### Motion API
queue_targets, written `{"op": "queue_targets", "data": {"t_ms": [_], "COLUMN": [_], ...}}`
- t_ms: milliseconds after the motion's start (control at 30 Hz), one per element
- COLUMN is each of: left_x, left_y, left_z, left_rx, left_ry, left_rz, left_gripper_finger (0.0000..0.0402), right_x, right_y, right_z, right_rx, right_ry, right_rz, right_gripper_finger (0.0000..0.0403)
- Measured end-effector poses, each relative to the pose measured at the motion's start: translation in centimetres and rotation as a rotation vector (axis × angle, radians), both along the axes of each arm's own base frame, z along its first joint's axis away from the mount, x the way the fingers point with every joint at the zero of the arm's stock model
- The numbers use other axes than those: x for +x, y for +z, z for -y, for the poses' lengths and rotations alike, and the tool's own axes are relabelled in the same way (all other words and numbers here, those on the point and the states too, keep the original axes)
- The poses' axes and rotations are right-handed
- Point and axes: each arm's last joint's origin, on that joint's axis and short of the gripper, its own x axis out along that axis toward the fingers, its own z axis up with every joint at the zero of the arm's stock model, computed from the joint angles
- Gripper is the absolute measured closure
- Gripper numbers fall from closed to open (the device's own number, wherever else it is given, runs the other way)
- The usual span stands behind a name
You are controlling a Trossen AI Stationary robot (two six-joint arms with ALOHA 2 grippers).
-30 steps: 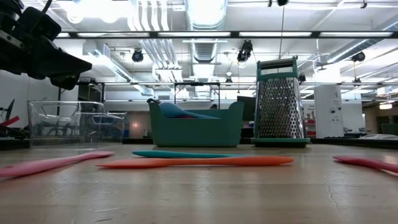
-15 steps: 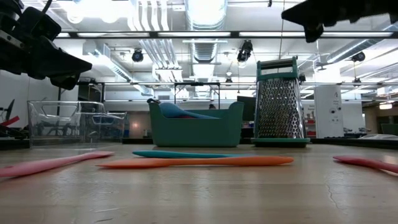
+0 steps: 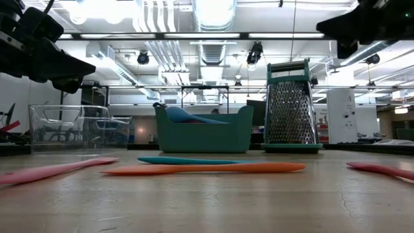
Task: Pick & Place Kitchen Items
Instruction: Put the pink spatula into the left transparent bin
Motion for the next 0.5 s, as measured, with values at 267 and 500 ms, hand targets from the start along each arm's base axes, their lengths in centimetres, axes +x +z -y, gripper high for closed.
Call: {"op": "queue_targets", "data": {"t_ms": [267, 500], "left_x": [0.0, 0.0], "left_y": [0.0, 0.0], "left_z": [0.0, 0.0], "left_rx": [0.0, 0.0], "left_ry": [0.0, 0.0], "left_rz": [0.0, 0.0], "left_gripper_finger": [0.039, 0.039], "right_x": [-1.6, -2.2], "right_y": [-0.7, -1.5], "right_z": [-0.3, -0.5], "right_rx": [-0.009, -0.046], "right_ry": [0.116, 0.174], "right_rz": [0.112, 0.143], "right_gripper_finger": [0.0394, 0.0394]}}
